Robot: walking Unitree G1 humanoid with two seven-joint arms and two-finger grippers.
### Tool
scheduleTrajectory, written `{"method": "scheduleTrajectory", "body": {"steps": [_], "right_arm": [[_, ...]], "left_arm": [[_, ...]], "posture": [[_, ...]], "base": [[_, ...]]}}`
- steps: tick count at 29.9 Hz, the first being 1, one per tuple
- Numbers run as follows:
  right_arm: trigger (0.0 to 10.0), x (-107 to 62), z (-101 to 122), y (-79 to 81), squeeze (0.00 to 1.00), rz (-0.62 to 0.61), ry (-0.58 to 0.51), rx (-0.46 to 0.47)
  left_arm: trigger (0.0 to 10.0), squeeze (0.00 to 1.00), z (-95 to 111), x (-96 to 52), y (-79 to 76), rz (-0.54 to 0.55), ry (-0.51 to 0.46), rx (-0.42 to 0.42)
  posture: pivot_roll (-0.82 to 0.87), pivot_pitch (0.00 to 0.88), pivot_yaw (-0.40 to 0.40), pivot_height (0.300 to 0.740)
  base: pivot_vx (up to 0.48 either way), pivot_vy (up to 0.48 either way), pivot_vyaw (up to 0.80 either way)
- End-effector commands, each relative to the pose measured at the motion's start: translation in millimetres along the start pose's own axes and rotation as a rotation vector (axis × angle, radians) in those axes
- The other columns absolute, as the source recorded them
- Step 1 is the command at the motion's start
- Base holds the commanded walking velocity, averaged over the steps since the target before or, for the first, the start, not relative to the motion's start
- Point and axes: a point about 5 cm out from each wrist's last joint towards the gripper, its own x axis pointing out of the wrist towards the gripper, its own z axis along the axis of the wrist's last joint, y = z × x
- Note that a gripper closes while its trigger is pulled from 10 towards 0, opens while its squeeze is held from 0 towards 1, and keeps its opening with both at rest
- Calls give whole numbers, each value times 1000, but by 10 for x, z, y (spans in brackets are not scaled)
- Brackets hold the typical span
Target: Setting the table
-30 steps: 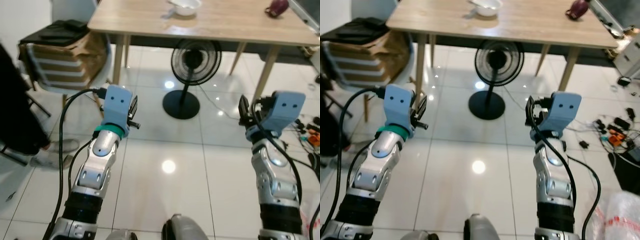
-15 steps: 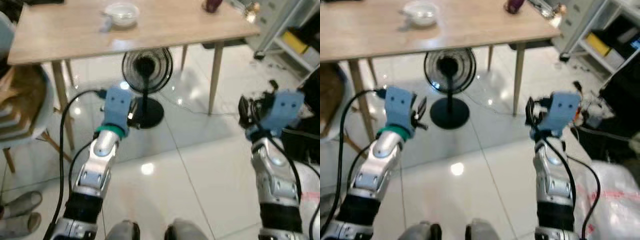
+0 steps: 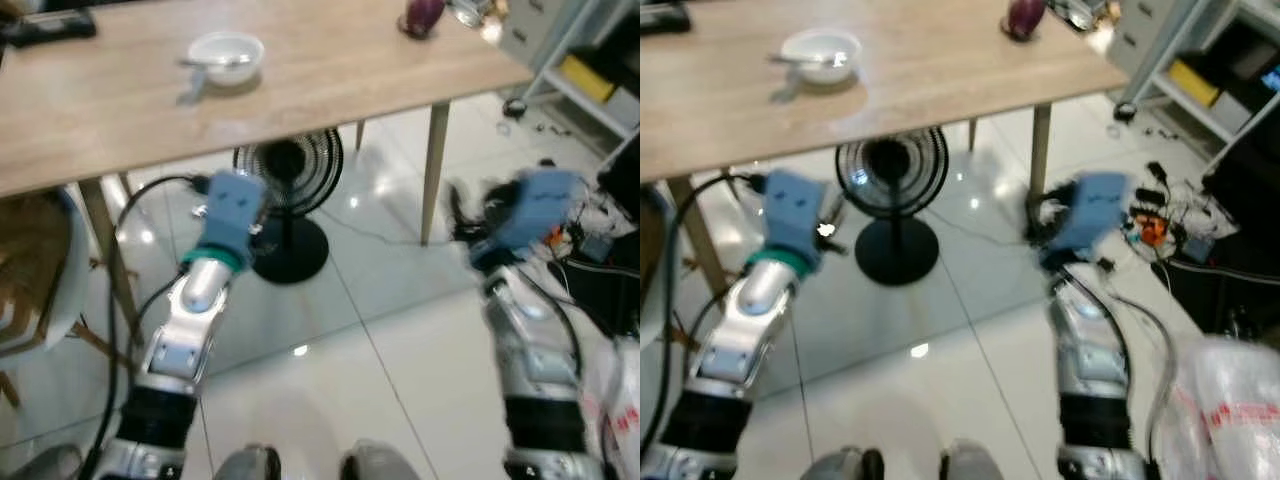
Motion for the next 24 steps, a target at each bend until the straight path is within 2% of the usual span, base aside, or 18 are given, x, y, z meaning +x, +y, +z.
{"method": "scheduleTrajectory", "body": {"steps": [1,4,6,10,24], "right_arm": [[10000,26,29,38,0,35,-3,6],[10000,38,28,65,0,47,-2,7],[10000,89,23,170,0,102,1,19],[10000,123,26,220,0,132,2,30],[10000,173,54,264,0,181,-5,42]], "left_arm": [[10000,0,43,-26,40,33,-20,13],[10000,0,46,-33,73,48,-20,13],[10000,0,53,-71,216,112,-22,35],[10000,0,60,-94,281,136,-26,56],[10000,0,104,-89,290,147,-41,72]], "posture": [[-126,0,45,740],[-122,0,42,740],[-114,0,40,740],[-109,0,39,740],[-107,0,37,740]], "base": [[480,0,0],[480,0,0],[480,0,0],[480,0,0],[434,0,0]]}}
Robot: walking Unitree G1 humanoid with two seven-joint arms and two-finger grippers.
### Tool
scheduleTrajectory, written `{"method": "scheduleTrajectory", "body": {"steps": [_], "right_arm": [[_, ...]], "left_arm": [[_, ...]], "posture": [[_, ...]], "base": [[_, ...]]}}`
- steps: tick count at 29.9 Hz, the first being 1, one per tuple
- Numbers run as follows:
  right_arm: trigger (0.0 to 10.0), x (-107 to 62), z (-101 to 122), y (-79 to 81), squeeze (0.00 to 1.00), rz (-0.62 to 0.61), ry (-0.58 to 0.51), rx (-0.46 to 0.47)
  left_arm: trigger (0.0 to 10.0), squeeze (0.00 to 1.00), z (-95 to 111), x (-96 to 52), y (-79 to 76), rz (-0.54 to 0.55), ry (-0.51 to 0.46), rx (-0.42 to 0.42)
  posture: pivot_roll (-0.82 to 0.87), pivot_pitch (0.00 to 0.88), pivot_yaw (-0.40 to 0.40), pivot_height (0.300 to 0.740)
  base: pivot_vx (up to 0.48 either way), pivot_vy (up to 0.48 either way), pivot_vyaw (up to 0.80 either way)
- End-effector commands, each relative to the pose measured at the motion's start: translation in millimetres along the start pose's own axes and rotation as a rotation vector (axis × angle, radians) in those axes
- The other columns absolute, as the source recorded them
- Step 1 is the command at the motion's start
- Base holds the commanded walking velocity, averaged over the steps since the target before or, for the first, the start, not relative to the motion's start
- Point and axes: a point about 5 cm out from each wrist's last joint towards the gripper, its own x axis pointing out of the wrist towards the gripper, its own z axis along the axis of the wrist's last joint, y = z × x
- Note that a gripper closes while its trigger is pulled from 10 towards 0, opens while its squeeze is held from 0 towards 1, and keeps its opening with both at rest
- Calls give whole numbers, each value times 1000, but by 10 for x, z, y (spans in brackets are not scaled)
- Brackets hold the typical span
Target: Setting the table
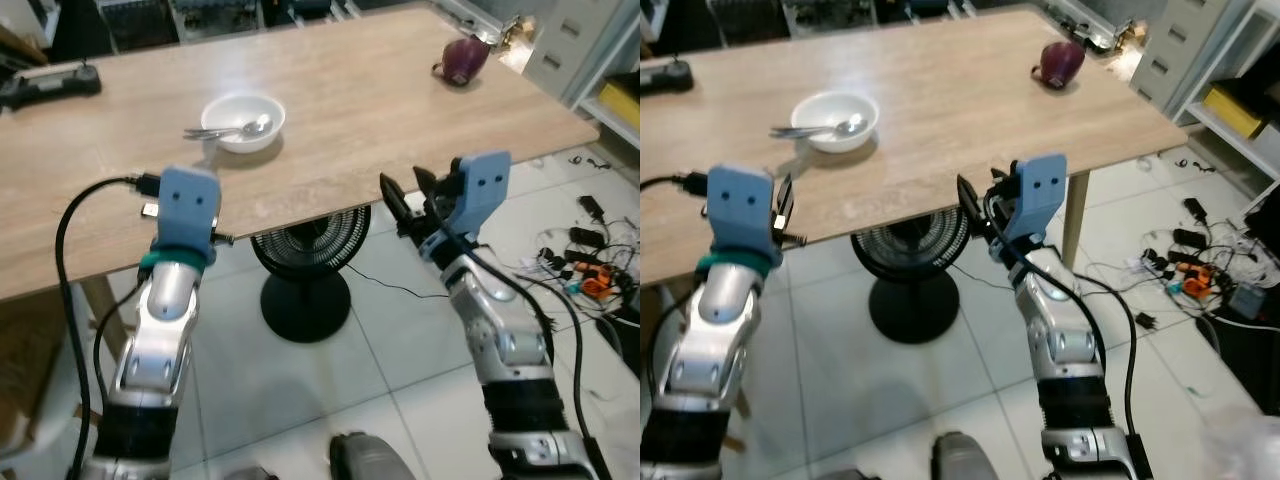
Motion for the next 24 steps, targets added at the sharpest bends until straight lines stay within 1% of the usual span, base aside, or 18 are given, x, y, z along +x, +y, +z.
{"method": "scheduleTrajectory", "body": {"steps": [1,9,12,14,17,20,22,24], "right_arm": [[10000,11,-40,53,0,25,14,19],[10000,60,-82,97,0,54,23,52],[10000,76,-103,133,0,71,29,66],[10000,109,-126,192,0,98,39,78],[10000,144,-140,224,0,113,44,79],[10000,171,-132,198,0,90,40,68],[10000,178,-118,104,0,12,37,45],[10000,178,-118,104,0,12,37,45]], "left_arm": [[10000,0,-52,-28,42,22,25,14],[10000,0,-16,-45,92,55,12,34],[10000,0,-4,-63,112,68,9,44],[10000,0,5,-94,145,90,10,54],[10000,0,-12,-118,162,98,30,61],[10000,0,-43,-119,147,71,62,58],[10000,0,-73,-98,116,14,89,42],[10000,0,-73,-98,116,14,89,42]], "posture": [[-106,0,37,740],[-77,0,23,740],[-53,0,2,740],[-28,0,-24,740],[-18,0,-26,740],[-20,0,-19,740],[-35,0,1,740],[-35,0,1,740]], "base": [[412,0,0],[413,0,0],[409,0,0],[403,0,0],[349,0,0],[0,0,0],[0,0,0],[0,0,0]]}}
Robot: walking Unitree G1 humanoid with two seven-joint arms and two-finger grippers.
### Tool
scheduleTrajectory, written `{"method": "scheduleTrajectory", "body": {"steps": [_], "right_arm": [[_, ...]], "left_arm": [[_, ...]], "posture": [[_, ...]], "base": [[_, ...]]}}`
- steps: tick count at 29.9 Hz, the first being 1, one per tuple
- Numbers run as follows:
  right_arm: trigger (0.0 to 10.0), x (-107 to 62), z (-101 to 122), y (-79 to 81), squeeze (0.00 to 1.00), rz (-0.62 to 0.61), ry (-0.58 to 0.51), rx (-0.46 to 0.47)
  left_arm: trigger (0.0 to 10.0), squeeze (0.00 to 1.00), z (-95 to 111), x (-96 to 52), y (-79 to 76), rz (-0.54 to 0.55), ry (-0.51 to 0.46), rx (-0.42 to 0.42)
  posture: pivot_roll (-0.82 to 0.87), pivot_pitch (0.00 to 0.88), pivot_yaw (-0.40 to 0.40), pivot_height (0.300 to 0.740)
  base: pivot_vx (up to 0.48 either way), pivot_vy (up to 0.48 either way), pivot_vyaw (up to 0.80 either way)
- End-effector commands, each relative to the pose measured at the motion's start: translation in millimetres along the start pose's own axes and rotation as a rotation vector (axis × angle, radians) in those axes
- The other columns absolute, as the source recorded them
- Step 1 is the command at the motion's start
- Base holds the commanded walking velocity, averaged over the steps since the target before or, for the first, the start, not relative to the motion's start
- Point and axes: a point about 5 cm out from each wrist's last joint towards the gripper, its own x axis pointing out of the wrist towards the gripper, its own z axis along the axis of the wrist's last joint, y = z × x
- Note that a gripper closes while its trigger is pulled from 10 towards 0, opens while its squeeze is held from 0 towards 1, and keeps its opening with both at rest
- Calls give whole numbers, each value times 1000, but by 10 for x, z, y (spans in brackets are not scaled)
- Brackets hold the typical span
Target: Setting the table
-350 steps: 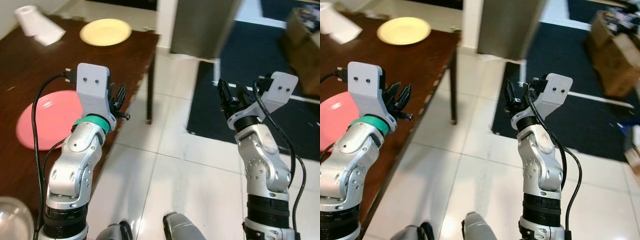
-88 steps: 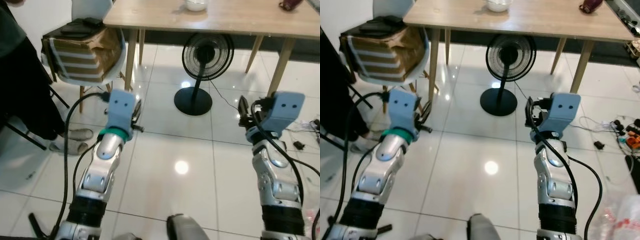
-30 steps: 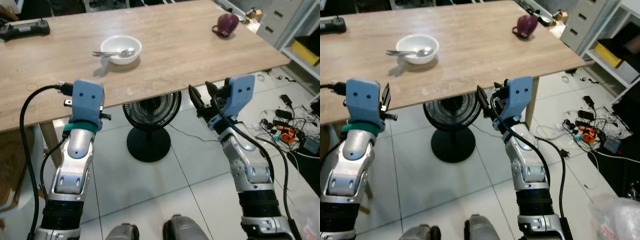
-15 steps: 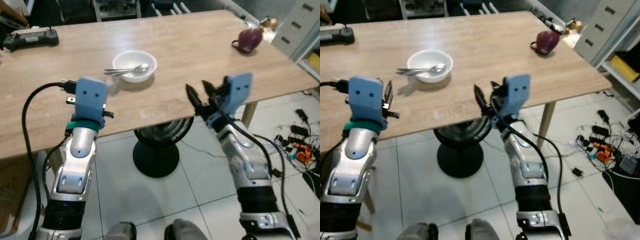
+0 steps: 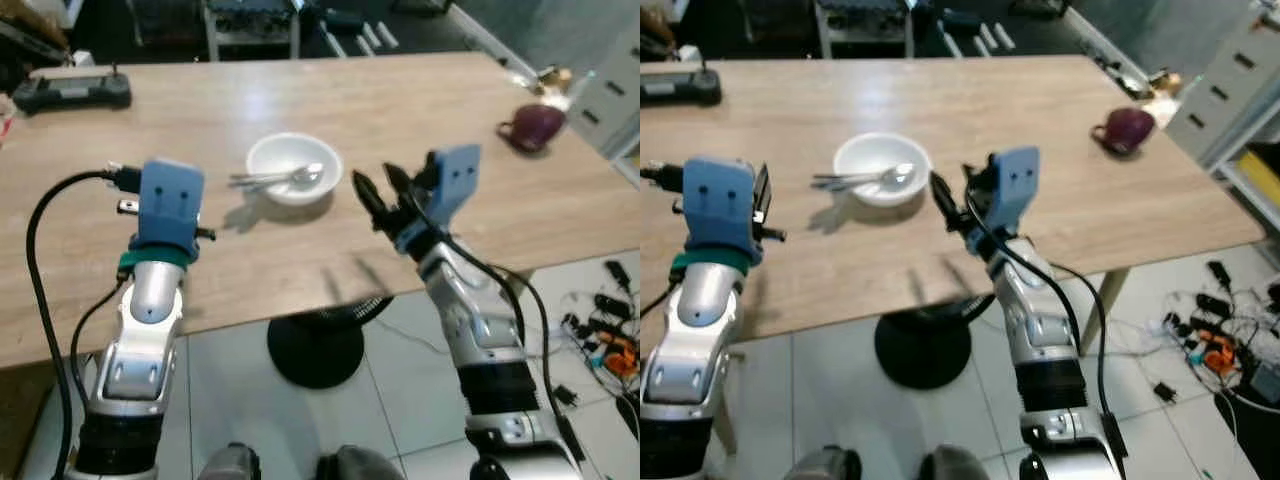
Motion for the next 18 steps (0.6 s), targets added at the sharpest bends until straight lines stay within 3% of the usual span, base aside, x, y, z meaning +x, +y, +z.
{"method": "scheduleTrajectory", "body": {"steps": [1,7,15,16,17,18], "right_arm": [[10000,-39,-36,-115,0,-70,13,-12],[10000,-124,11,-243,0,-191,-21,-41],[10000,-192,57,-256,0,-227,-52,-74],[10000,-192,64,-252,0,-228,-55,-73],[10000,-192,64,-252,0,-228,-55,-73],[10000,-189,70,-245,0,-229,-58,-72]], "left_arm": [[10000,0,-22,8,-56,-45,23,-15],[10000,0,-71,130,11,-143,88,-62],[10000,0,-109,252,38,-161,109,-71],[10000,255,-122,284,30,-152,115,-82],[10000,255,-122,284,30,-152,115,-82],[10000,671,-136,325,21,-141,126,-118]], "posture": [[-38,0,4,740],[-60,0,27,740],[-76,0,30,740],[-77,1,29,740],[-77,1,29,740],[-77,4,27,740]], "base": [[0,0,0],[0,0,0],[0,0,0],[0,0,0],[0,0,0],[0,0,0]]}}
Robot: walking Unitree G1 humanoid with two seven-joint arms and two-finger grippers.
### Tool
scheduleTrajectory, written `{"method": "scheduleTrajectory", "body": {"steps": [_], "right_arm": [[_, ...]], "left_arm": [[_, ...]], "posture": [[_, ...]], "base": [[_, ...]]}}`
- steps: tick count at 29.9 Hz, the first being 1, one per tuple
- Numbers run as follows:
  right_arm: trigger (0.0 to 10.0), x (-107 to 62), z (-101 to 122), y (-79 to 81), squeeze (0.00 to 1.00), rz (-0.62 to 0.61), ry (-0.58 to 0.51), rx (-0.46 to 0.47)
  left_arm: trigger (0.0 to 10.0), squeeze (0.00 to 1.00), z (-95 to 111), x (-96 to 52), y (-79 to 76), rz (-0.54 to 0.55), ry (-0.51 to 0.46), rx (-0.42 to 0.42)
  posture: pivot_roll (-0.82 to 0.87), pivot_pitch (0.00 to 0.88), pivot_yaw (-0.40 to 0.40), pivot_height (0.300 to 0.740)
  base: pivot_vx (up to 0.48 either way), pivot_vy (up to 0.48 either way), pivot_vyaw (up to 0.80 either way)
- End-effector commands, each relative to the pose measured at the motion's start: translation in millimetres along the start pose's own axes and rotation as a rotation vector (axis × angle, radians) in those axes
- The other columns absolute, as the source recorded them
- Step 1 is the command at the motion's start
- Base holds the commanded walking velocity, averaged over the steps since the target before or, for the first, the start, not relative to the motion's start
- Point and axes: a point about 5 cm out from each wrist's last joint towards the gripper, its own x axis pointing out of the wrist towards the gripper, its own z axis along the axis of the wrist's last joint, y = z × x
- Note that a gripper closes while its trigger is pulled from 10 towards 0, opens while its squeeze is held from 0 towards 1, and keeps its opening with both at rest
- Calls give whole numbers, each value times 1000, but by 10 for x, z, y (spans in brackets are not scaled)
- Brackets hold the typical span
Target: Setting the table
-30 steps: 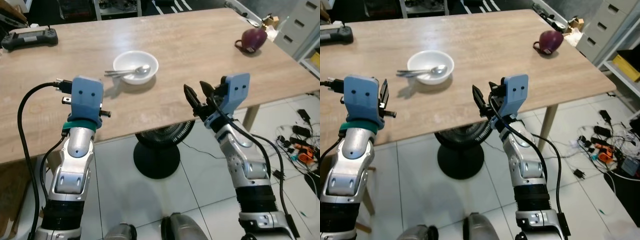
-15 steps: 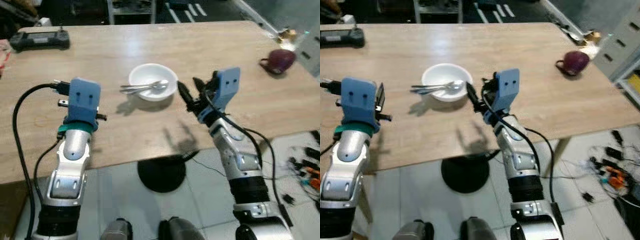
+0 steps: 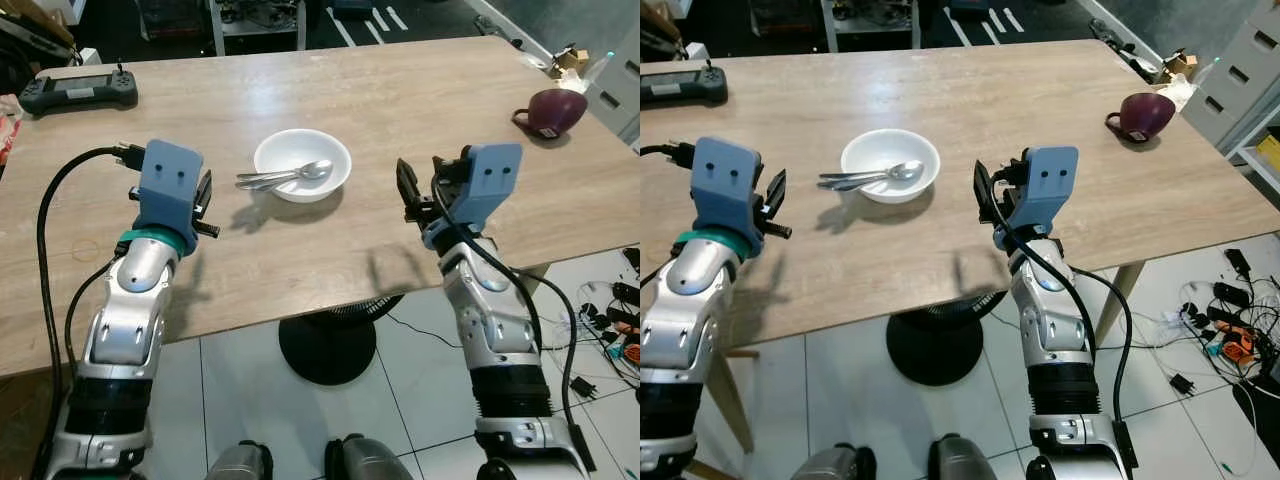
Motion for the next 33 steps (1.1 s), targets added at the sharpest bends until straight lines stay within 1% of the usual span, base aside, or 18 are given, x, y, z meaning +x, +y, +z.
{"method": "scheduleTrajectory", "body": {"steps": [1,4,5,7,9,11,12,14,16,17,18,19,21,22,24,25,27,33], "right_arm": [[10000,-25,2,-24,0,-17,-4,-6],[10000,-25,7,-17,0,-17,-6,-6],[10000,-24,11,-7,0,-14,-6,-6],[10000,-23,15,3,0,-10,-7,-3],[10000,-23,15,3,0,-10,-7,-3],[10000,-25,22,44,0,1,-8,1],[10000,-25,22,44,0,1,-8,1],[10000,-30,35,84,0,13,-10,5],[10000,-30,35,84,0,13,-10,5],[10000,-31,40,98,0,17,-10,7],[10000,-32,42,110,0,22,-10,8],[10000,-32,47,127,0,28,-10,8],[10000,-32,47,127,0,28,-10,8],[10000,-33,52,143,0,34,-10,9],[10000,-36,56,156,0,40,-10,9],[10000,-36,56,156,0,40,-10,9],[10000,-47,65,171,0,45,-13,10],[10000,-50,69,173,0,45,-12,11]], "left_arm": [[10000,1000,-38,59,5,17,14,-70],[10000,1000,-35,84,4,17,16,-95],[10000,1000,-19,124,-7,15,11,-147],[10000,1000,5,165,-28,7,2,-198],[10000,1000,5,165,-28,7,2,-198],[10000,1000,82,273,-111,-28,-22,-307],[10000,1000,82,273,-111,-28,-22,-307],[10000,1000,97,352,-217,-79,-14,-414],[10000,1000,97,352,-217,-79,-14,-414],[10000,745,88,390,-263,-102,-3,-471],[10000,0,77,427,-296,-115,7,-509],[10000,0,66,480,-340,-130,23,-564],[10000,0,66,480,-340,-130,23,-564],[10000,0,55,518,-383,-143,39,-611],[10000,0,46,541,-444,-158,56,-643],[10000,0,46,541,-444,-158,56,-643],[10000,0,54,531,-549,-167,68,-673],[10000,0,49,509,-622,-161,80,-715]], "posture": [[-77,4,27,740],[-81,10,23,740],[-83,16,20,740],[-84,22,19,740],[-84,22,19,740],[-95,37,18,740],[-95,37,18,740],[-105,52,17,740],[-105,52,17,740],[-109,58,16,740],[-109,58,16,740],[-118,67,14,740],[-118,67,14,740],[-121,70,16,740],[-126,73,21,740],[-126,73,21,740],[-130,78,26,740],[-126,80,22,740]], "base": [[0,0,0],[0,0,0],[0,0,0],[0,0,0],[0,0,0],[0,0,0],[0,0,0],[0,0,0],[0,0,0],[0,0,0],[0,0,0],[0,0,0],[0,0,0],[0,0,0],[0,0,0],[0,0,0],[0,0,0],[0,0,0]]}}
